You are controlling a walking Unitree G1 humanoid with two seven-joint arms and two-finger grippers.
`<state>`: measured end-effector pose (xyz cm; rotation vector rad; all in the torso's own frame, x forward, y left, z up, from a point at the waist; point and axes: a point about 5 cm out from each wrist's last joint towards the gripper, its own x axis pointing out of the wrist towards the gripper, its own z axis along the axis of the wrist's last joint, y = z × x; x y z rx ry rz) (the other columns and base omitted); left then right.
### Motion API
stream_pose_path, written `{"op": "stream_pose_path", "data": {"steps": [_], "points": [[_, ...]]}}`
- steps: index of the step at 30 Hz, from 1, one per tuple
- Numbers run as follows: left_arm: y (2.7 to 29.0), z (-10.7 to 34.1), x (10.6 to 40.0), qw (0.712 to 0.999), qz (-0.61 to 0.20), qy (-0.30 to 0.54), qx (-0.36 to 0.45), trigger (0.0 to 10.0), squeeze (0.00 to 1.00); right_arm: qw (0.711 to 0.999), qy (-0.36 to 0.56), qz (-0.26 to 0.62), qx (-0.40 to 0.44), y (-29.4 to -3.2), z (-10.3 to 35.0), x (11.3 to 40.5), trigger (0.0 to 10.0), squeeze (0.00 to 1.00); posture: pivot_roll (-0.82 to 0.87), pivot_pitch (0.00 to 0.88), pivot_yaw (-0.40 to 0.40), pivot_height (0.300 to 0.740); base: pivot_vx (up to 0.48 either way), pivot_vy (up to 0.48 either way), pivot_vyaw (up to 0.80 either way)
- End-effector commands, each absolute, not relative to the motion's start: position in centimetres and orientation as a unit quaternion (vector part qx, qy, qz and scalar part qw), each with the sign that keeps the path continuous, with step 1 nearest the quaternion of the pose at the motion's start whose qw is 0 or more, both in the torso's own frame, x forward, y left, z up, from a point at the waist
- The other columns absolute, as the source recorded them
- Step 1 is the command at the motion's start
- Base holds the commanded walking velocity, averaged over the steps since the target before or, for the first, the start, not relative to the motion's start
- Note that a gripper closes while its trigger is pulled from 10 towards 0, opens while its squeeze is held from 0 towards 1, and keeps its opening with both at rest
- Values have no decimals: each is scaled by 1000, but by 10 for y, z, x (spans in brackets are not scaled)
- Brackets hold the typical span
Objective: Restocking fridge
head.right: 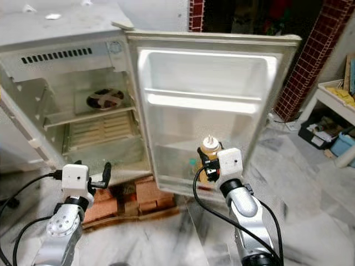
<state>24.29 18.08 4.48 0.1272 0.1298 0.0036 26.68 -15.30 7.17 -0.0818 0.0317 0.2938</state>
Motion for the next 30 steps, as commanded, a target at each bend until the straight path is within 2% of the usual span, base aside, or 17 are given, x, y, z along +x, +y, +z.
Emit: {"op": "stream_pose_path", "data": {"steps": [1, 9, 11, 17, 25, 27, 30], "points": [[182, 46, 244, 996, 2, 64, 68, 10000, 0, 986, -13, 160, -51, -147, 83, 271, 10000, 0, 14, 0, -2, 740, 0, 0, 788], [182, 44, 243, 995, -1, 69, 69, 10000, 0, 986, -14, 160, -52, -148, 83, 271, 10000, 0, 13, 0, -4, 740, 0, 0, 788], [178, 42, 241, 995, -22, 77, 64, 10000, 0, 987, -15, 149, -55, -150, 83, 273, 10000, 0, 11, 0, -4, 740, 240, 0, 781], [191, 33, 223, 986, -77, 111, 101, 10000, 0, 994, -21, 87, -59, -167, 83, 266, 10000, 0, 10, 0, -15, 740, 0, 0, 0], [204, 44, 218, 981, -100, 134, 101, 10000, 0, 996, -26, 67, -61, -169, 83, 265, 10000, 0, 11, 0, -22, 740, 0, 0, 0], [208, 42, 211, 975, -118, 140, 125, 10000, 0, 996, -27, 63, -63, -170, 84, 265, 10000, 0, 10, 0, -23, 740, 0, 0, 0], [214, 41, 209, 973, -103, 149, 140, 10000, 0, 995, -30, 56, -74, -172, 85, 266, 10000, 0, 8, 0, -28, 740, 0, 0, 0]]}}
